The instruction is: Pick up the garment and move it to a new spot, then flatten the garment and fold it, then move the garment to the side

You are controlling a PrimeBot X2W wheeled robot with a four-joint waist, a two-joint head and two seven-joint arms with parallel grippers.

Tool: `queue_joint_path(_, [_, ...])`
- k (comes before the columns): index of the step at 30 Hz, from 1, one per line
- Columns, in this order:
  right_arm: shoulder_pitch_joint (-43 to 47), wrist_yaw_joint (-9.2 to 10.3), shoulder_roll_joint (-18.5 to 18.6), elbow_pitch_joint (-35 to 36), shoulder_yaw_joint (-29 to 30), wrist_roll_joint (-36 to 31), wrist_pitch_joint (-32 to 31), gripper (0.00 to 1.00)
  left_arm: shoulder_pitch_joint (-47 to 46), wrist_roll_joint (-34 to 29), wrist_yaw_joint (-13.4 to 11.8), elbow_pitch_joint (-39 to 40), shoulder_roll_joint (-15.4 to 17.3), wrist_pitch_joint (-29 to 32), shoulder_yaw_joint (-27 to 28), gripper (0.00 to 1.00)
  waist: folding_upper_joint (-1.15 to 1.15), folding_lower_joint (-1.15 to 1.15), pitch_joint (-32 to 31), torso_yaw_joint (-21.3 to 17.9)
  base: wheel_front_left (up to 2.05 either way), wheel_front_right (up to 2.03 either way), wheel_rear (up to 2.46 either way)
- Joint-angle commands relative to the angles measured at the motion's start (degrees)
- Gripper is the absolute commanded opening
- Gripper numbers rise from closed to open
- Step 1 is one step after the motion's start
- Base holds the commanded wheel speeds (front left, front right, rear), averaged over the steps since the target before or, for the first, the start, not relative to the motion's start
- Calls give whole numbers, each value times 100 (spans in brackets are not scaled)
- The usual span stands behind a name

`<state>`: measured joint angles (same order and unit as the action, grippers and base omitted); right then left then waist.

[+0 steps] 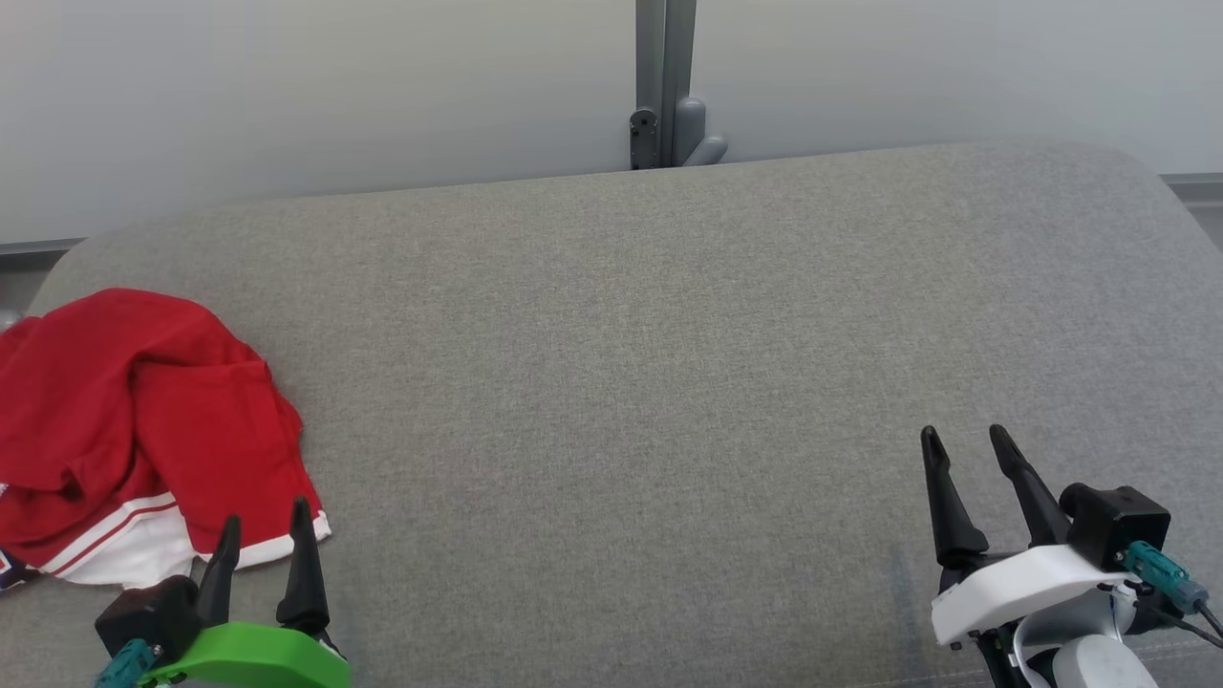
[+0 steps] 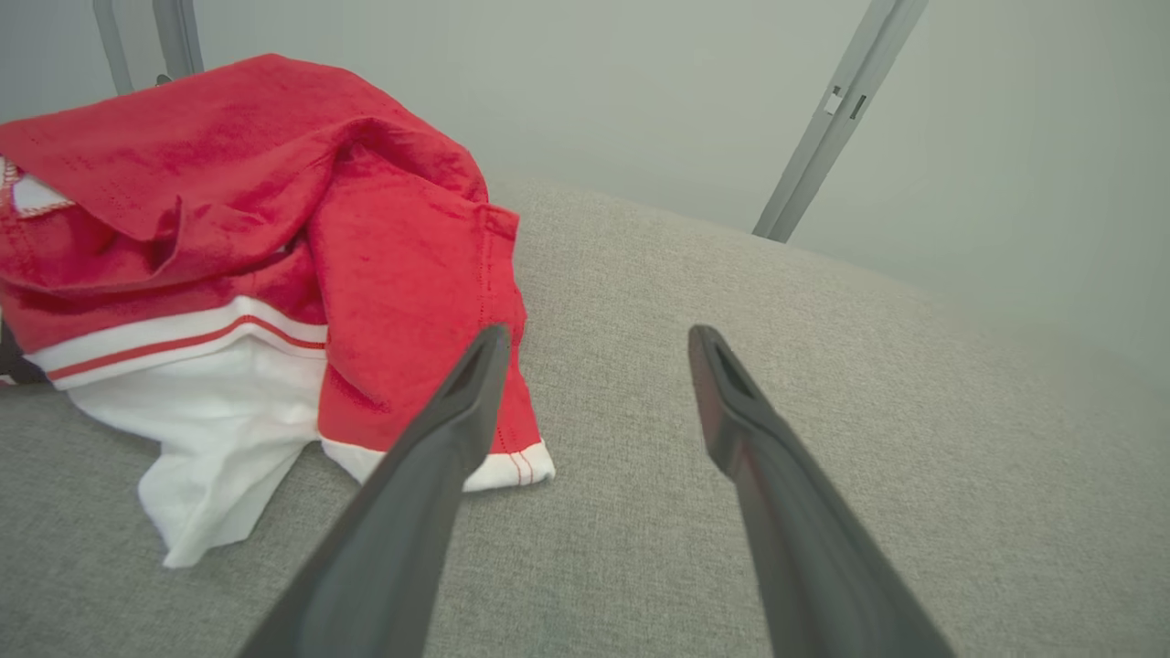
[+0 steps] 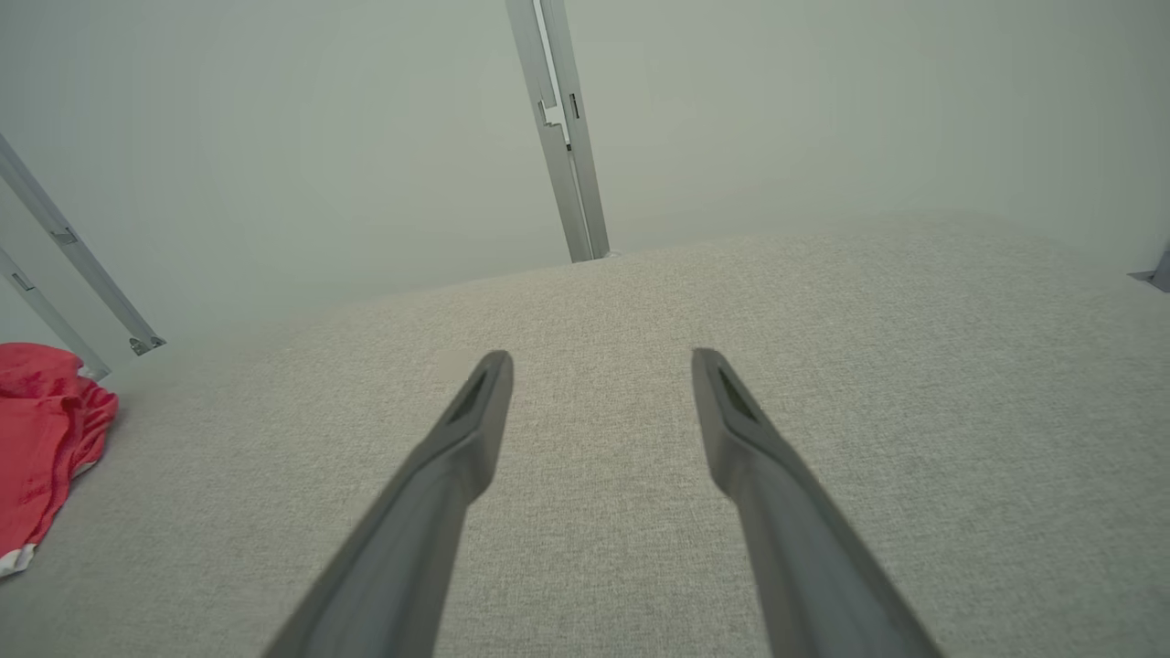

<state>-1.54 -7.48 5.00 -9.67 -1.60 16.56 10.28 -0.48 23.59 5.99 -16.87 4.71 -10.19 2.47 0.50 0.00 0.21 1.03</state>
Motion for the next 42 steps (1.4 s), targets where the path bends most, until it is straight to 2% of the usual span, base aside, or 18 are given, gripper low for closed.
queue_joint_path(1, [5,-1,8,16,21,-142,57,100,29,-198,22,77,67,-61,-35,100,-34,0,3,-3,0,0,0])
queue_joint_path(19, [107,-2,-67,-23,48,-800,276,100,159,-1059,101,-16,158,-283,-112,100,-41,0,-11,-23,0,0,0])
queue_joint_path(42, [232,-1,-133,-108,182,-1598,499,100,255,-1827,140,-240,168,-506,-123,100,-50,0,-46,-28,0,0,0])
